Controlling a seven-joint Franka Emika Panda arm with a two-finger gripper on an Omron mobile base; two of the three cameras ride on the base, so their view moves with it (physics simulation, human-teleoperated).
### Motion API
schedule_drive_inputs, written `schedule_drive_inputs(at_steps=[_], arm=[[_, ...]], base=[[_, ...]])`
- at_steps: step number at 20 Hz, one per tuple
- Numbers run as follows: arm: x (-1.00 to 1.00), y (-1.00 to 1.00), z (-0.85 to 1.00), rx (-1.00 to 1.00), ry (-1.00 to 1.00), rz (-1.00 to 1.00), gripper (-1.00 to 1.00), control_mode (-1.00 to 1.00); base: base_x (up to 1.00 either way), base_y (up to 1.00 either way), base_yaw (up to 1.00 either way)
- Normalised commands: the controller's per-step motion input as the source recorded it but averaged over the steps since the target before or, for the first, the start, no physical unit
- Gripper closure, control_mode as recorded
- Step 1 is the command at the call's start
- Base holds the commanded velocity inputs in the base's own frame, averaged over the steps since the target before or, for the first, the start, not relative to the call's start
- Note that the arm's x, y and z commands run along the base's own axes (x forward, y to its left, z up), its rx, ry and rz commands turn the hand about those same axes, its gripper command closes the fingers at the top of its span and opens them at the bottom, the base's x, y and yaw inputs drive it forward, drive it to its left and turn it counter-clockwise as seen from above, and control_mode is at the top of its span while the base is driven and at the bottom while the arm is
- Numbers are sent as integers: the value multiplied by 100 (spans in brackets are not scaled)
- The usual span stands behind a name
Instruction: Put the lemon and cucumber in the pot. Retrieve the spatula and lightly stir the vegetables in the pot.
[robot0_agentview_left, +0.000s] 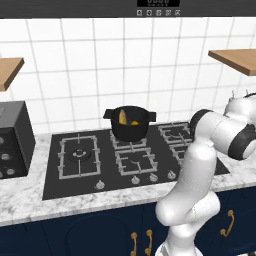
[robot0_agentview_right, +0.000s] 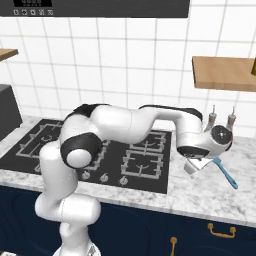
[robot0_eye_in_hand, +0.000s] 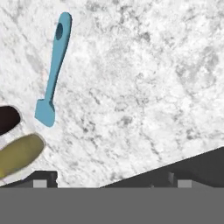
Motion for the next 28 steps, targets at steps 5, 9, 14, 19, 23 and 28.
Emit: schedule_drive_inputs(at_steps=[5,9,14,19,23,28], arm=[[0,-80,-3,23,4,-10,-100,-100],[1,-66,0,27,18,-3,-100,-100],[3,-51,-3,24,19,-1,-100,-100],[0,-9,-68,14,6,0,-100,-100],[0,-3,-89,4,-10,0,-100,-100],[20,-3,-59,0,-42,0,-100,-100]], base=[[0,0,0],[0,0,0],[0,0,0],[0,0,0],[0,0,0],[0,0,0]])
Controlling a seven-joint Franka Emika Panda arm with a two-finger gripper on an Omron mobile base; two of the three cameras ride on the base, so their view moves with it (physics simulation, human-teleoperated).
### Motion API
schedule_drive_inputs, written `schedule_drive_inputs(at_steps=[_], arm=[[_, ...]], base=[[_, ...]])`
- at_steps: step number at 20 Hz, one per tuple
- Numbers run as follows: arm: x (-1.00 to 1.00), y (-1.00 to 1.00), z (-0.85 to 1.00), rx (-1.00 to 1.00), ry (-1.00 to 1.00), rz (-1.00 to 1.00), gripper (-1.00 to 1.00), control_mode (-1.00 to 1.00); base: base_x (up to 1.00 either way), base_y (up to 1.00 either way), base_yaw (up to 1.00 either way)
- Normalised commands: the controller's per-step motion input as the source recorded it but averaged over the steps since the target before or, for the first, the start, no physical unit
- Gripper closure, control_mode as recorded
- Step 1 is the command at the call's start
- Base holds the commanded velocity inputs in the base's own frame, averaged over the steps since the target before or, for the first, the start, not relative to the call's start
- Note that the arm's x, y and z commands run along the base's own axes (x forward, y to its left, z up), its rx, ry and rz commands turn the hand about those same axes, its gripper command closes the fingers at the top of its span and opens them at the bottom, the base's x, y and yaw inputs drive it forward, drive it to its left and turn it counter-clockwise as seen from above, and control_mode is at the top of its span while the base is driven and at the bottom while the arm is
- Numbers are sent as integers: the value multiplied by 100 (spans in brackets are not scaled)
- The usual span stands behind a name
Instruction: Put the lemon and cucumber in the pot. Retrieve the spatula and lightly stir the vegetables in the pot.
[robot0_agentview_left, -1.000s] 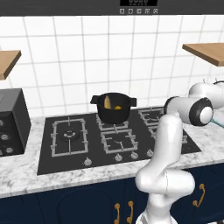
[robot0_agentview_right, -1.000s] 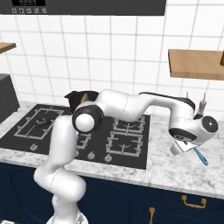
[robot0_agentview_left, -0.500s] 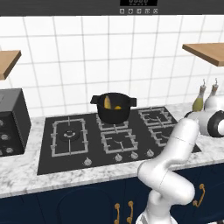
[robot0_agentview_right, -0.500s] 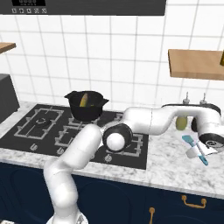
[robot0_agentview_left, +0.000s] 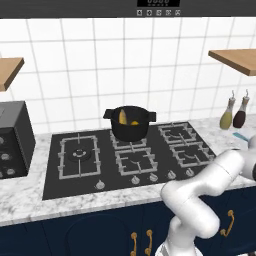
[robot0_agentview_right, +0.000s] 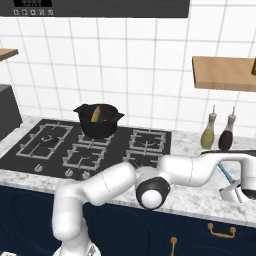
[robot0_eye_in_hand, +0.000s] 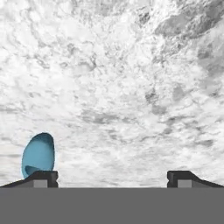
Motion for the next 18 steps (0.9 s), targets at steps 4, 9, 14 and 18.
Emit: schedule_drive_inputs(at_steps=[4,9,14,18], arm=[[49,-18,-5,0,-22,0,-100,-100],[32,-29,0,3,-6,0,-100,-100],[12,-41,1,5,-1,0,-100,-100],[11,-48,13,9,-1,0,-100,-100]], base=[[0,0,0],[0,0,0],[0,0,0],[0,0,0]])
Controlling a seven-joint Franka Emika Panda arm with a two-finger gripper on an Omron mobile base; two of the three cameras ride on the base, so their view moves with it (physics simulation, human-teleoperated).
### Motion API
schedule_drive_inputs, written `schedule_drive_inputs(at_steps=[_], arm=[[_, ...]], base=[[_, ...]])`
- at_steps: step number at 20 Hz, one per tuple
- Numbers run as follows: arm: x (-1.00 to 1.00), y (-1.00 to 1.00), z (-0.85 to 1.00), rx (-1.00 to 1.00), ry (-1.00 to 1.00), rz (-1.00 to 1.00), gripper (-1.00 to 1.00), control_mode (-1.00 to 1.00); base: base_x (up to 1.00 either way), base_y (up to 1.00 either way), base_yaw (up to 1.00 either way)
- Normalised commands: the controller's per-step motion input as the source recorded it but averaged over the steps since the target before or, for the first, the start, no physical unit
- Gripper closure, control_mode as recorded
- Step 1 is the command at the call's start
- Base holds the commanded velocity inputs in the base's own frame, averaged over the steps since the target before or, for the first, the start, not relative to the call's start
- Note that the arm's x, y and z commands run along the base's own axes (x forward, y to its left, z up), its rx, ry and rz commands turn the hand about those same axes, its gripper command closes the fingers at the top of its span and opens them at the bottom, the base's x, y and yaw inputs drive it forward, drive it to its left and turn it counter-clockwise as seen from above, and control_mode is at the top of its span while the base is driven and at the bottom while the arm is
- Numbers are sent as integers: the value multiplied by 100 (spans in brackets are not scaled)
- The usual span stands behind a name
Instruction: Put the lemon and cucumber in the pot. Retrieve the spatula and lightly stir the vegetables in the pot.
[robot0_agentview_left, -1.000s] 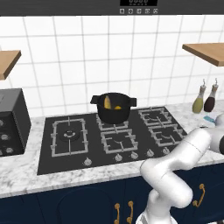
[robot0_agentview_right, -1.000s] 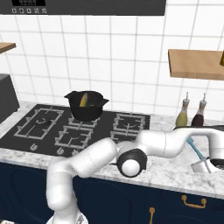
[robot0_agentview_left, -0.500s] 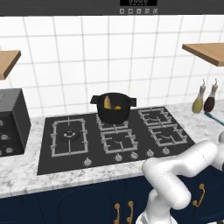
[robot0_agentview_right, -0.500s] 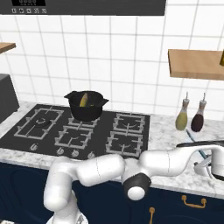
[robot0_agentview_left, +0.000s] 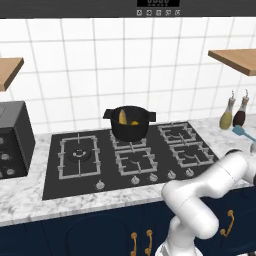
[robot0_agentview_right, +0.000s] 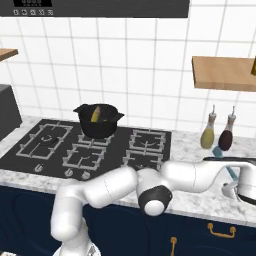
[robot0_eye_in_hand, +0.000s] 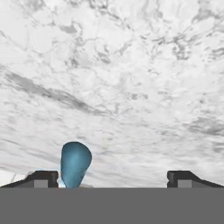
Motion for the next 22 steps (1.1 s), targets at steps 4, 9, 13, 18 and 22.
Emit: schedule_drive_inputs(at_steps=[4,9,13,18,22], arm=[[21,-36,0,12,0,0,-100,-100],[26,-42,-3,15,0,0,-100,-100],[16,-70,0,15,0,0,-100,-100],[3,-76,-7,16,8,0,-100,-100],[0,-29,-67,15,28,9,100,-100]], base=[[0,0,0],[0,0,0],[0,0,0],[0,0,0],[0,0,0]])
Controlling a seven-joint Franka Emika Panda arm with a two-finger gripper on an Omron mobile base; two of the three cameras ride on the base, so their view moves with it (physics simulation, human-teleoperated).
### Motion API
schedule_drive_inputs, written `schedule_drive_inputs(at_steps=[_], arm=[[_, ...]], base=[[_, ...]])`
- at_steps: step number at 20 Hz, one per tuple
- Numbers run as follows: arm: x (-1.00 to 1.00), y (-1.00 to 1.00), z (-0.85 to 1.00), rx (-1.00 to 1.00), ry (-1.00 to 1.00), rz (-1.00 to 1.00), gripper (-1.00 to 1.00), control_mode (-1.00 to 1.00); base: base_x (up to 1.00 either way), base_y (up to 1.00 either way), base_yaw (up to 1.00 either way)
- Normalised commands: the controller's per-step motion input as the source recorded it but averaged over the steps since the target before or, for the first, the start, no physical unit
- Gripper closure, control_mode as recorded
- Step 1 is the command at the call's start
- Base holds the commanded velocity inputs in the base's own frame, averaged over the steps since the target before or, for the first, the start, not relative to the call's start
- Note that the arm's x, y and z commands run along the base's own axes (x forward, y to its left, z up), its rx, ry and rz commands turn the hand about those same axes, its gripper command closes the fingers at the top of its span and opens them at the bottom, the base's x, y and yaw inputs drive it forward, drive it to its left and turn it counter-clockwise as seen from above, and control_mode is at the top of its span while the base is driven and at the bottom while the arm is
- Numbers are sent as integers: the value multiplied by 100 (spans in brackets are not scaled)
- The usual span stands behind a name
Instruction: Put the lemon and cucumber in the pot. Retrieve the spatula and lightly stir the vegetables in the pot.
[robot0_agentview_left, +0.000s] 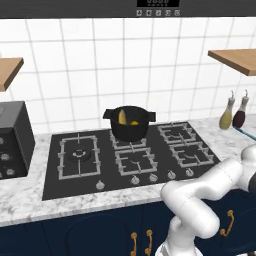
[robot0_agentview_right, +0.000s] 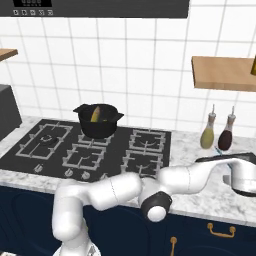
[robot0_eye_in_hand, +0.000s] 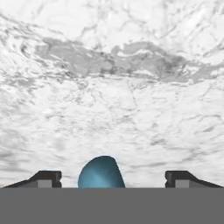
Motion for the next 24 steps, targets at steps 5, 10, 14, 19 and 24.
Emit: schedule_drive_inputs(at_steps=[5,10,14,19,24], arm=[[-33,-11,-77,12,25,15,100,-100],[-90,2,-51,12,4,19,100,-100],[-95,49,-13,10,0,17,100,-100],[-72,67,6,12,0,13,100,-100],[-54,80,38,11,0,8,100,-100]], base=[[0,0,0],[0,0,0],[0,0,0],[0,0,0],[0,0,0]])
